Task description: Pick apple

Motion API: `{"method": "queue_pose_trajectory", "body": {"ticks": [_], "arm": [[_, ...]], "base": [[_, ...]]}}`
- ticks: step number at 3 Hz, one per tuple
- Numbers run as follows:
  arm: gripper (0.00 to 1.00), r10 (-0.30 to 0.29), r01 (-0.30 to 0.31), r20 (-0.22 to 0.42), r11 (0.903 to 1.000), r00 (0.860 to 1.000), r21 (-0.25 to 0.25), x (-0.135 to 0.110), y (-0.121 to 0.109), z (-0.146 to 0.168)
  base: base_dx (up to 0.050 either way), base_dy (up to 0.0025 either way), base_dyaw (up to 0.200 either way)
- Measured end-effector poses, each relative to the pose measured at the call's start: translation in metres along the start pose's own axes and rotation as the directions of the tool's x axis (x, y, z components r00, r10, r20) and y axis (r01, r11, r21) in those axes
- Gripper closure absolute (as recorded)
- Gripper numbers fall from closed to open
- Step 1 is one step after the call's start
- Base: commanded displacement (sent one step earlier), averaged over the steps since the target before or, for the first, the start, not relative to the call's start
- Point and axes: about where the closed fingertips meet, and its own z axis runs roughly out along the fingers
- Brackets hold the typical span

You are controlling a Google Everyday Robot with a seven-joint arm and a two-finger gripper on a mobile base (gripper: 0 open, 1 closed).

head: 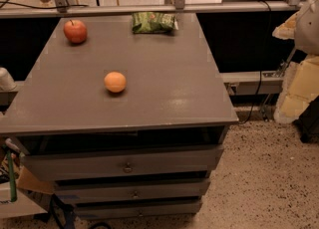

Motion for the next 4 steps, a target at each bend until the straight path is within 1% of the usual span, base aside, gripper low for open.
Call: {"method": "queue_pose_trajectory", "body": {"ticks": [1, 2, 3, 4], "arm": [[0.0, 0.0, 0.0, 0.0, 1.0, 1.0, 0.0, 0.0, 0.0, 0.0], [0.0, 0.0, 0.0, 0.0, 1.0, 1.0, 0.0, 0.0, 0.0, 0.0], [0.0, 0.005, -0.004, 0.084, 0.9999, 0.996, -0.01, -0.03, -0.011, 0.022], [0.0, 0.016, -0.01, 0.207, 0.9996, 0.978, -0.027, -0.077, -0.026, 0.051]], "base": [[0.099, 0.0, 0.0], [0.0, 0.0, 0.0], [0.0, 0.0, 0.0], [0.0, 0.0, 0.0]]}}
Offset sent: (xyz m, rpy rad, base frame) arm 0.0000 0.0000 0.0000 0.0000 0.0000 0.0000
